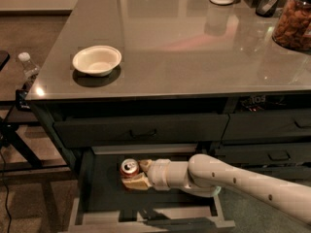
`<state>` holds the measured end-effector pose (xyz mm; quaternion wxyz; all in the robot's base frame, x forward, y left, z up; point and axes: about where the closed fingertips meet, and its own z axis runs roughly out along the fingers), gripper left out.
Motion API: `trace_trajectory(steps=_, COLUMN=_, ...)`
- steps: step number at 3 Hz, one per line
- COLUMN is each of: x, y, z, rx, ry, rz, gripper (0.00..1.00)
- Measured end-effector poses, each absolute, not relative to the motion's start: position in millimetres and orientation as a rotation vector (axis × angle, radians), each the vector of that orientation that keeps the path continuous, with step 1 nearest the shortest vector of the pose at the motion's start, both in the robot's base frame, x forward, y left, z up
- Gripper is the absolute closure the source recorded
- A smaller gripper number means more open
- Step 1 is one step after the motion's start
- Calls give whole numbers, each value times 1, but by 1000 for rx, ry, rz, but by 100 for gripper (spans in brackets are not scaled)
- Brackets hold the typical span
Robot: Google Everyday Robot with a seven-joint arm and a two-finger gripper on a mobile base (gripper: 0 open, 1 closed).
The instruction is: Pick coke can from middle drawer and place on counter
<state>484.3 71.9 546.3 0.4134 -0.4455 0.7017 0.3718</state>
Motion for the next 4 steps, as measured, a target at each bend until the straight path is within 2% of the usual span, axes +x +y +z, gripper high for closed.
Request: trace_trajectory(steps=4, x=484, y=6, z=667, rx=-1042, ry=1801, rz=716, gripper=100)
